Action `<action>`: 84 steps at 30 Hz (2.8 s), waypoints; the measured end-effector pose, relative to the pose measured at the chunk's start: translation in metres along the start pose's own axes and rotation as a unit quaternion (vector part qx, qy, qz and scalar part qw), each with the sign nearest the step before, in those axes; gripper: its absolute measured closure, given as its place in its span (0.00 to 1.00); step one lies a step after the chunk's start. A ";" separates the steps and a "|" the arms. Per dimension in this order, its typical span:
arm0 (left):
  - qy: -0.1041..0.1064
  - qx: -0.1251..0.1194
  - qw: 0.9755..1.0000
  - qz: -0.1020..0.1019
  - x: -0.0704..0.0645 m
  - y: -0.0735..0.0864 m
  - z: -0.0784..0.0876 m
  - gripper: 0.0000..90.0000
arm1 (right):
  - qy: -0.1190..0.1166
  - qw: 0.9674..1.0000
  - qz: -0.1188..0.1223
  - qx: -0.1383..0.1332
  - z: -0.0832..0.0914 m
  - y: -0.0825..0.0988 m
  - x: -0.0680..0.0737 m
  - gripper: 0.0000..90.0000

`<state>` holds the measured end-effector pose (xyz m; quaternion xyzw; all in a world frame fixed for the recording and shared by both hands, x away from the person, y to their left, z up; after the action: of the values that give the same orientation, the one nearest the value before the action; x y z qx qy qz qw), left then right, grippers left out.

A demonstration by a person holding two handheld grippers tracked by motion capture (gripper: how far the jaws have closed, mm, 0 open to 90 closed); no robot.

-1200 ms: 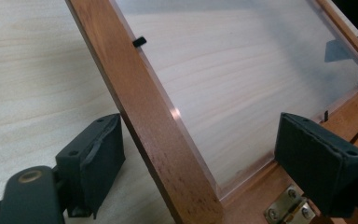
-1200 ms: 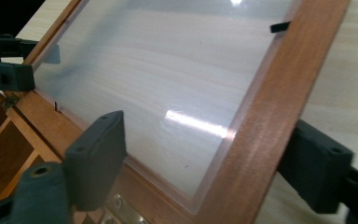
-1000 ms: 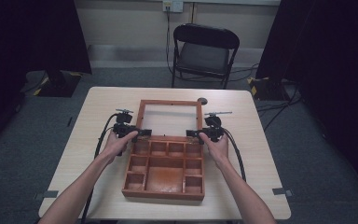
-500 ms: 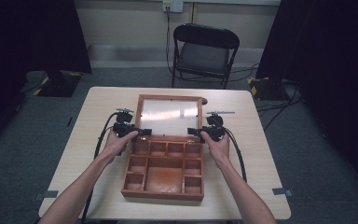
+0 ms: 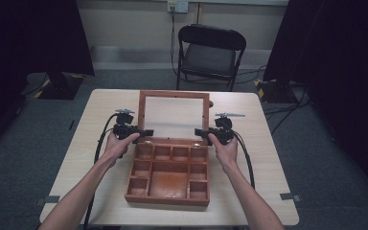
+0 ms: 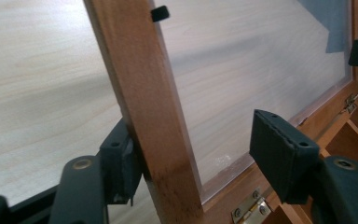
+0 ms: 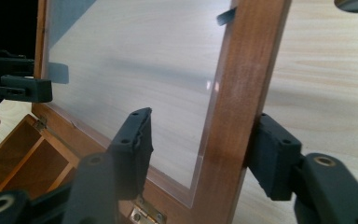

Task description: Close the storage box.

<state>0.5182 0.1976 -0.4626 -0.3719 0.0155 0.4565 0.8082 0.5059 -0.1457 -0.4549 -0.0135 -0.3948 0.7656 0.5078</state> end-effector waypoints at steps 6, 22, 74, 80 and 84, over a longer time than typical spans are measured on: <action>-0.006 -0.012 1.000 -0.012 -0.003 -0.001 0.010 0.44 | 0.011 1.000 0.015 0.000 0.007 -0.002 0.006 0.54; -0.006 -0.062 0.997 -0.034 -0.012 0.003 0.038 0.56 | -0.010 1.000 0.026 -0.007 0.018 -0.002 0.018 0.53; 0.021 -0.067 0.995 -0.071 -0.030 0.011 0.066 0.50 | -0.060 0.997 0.036 -0.039 0.055 -0.017 0.048 0.36; 0.011 -0.073 0.995 -0.061 -0.034 0.024 0.076 0.43 | -0.056 0.997 0.041 -0.033 0.061 -0.007 0.054 0.34; 0.008 -0.065 0.996 -0.063 -0.035 0.032 0.084 0.42 | -0.058 0.997 0.040 -0.032 0.064 0.003 0.057 0.30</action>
<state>0.4470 0.2335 -0.4082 -0.4273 -0.0315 0.4016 0.8094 0.4491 -0.1392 -0.3907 -0.0017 -0.4469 0.7719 0.4522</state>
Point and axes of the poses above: each handheld gripper's, and its own axes: z roughly backward along the jaws, y roughly out of its underside, x roughly to its left, the point moved 2 cm from there along -z, roughly forward along the jaws, and after that the axes turned 11 degrees about x, right-handed, at the moved point
